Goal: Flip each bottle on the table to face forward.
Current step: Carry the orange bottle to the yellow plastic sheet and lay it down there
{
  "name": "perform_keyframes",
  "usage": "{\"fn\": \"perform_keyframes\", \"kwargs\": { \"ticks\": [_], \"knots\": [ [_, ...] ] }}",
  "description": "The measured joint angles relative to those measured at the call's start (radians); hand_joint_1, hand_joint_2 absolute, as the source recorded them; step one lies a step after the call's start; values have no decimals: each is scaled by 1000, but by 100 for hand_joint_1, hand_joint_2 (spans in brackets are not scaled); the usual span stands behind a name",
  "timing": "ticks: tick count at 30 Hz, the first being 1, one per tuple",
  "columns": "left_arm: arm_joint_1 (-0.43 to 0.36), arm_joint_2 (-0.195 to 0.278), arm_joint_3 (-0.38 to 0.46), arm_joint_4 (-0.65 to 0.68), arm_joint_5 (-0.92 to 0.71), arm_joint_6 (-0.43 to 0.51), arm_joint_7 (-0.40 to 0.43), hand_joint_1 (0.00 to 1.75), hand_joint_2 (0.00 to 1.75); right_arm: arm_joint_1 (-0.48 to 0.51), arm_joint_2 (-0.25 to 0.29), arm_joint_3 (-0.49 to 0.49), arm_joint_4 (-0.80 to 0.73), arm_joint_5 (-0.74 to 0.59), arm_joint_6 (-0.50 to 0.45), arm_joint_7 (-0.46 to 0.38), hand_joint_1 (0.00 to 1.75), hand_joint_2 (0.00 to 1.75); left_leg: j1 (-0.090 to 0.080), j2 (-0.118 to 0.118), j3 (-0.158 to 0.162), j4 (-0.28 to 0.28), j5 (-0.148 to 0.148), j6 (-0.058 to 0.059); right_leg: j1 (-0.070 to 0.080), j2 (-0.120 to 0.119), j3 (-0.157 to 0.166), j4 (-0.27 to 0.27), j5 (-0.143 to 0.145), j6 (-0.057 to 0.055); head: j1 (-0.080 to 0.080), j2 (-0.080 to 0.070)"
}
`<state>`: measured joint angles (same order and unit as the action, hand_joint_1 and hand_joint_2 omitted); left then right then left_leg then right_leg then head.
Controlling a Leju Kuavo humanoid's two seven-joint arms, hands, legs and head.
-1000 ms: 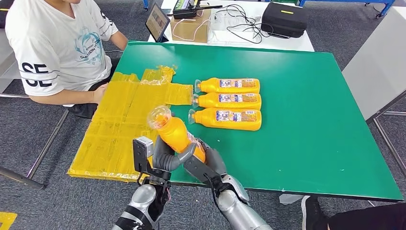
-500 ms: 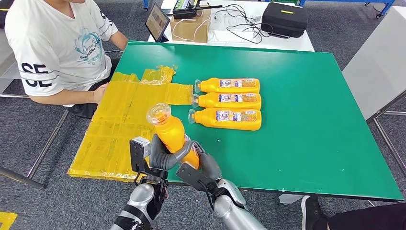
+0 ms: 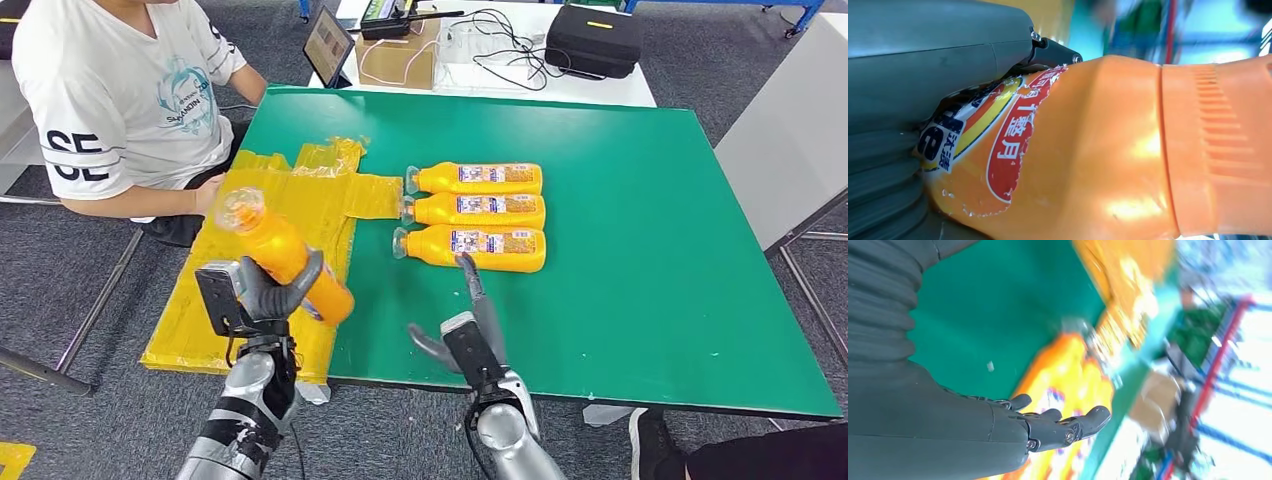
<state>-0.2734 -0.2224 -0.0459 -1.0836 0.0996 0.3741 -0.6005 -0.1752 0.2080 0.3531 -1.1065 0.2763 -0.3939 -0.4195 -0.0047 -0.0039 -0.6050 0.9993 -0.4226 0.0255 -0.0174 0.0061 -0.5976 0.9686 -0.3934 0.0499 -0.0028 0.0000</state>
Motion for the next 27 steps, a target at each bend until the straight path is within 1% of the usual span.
{"fn": "perform_keyframes", "kwargs": {
  "ticks": [3, 6, 7, 9, 11, 13, 17, 19, 20, 22, 27],
  "knots": [
    [-22, 34, 34, 12, -139, 128, -19, 175, 175, 24, -5, -47, -74, -44, 8, -21, 0, 175, 0, 0, 0, 0, 0, 0, 0, 0, 0, 0, 0, 0, 0, 0],
    [-62, 69, 56, 49, -248, 199, -15, 175, 175, 29, -6, -84, -121, -81, 30, -30, 0, 175, 0, 0, 0, 0, 0, 0, 0, 0, 0, 0, 0, 0, 0, 0],
    [-77, 80, 60, 68, -291, 221, -6, 175, 175, 29, -6, -94, -130, -88, 35, -32, 0, 175, 0, 0, 0, 0, 0, 0, 0, 0, 0, 0, 0, 0, 0, 0],
    [-113, 107, 60, 122, -439, 272, 37, 175, 175, 28, -6, -109, -141, -103, 46, -41, 0, 175, 0, 0, 0, 0, 1, 0, 0, 0, 0, 0, 0, 0, 0, 0],
    [-150, 140, 54, 186, -622, 299, 100, 175, 175, 27, -4, -119, -151, -116, 53, -55, 0, 175, 0, 0, 0, 0, 1, 0, 0, 0, 0, 0, 0, 0, 0, 0],
    [-179, 168, 47, 239, -733, 302, 142, 175, 175, 27, -2, -126, -161, -121, 57, -64, 0, 175, 0, 0, 0, 0, 2, 0, 0, 0, 0, 0, 0, 0, 0, 0],
    [-207, 198, 36, 302, -768, 302, 164, 175, 175, 27, 0, -134, -173, -122, 59, -65, 0, 175, 0, 0, 0, 0, 2, -1, 0, 0, 0, 1, 0, 0, 0, 0],
    [-221, 210, 25, 330, -817, 284, 192, 175, 175, 27, 1, -135, -175, -123, 64, -65, 0, 175, 0, 0, 0, 0, 2, -1, 0, 0, 0, 1, 0, 0, 0, 0],
    [-229, 219, 15, 348, -859, 259, 211, 175, 175, 26, 1, -135, -175, -126, 70, -65, 0, 175, 0, -1, 0, 0, 2, -1, 0, 0, 0, 1, 0, 0, 0, 0],
    [-251, 240, -14, 397, -957, 176, 238, 175, 175, 21, 1, -135, -175, -131, 91, -66, 0, 175, 0, -1, 0, 0, 2, -1, 0, 0, 0, 1, 0, 0, 0, 0],
    [-318, 287, -103, 533, -1106, -48, 216, 175, 175, -6, 2, -132, -165, -106, 122, -89, 0, 175, 0, 0, 1, 0, 2, -1, 0, 0, 2, 1, 0, 0, 0, 0]
  ]
}}
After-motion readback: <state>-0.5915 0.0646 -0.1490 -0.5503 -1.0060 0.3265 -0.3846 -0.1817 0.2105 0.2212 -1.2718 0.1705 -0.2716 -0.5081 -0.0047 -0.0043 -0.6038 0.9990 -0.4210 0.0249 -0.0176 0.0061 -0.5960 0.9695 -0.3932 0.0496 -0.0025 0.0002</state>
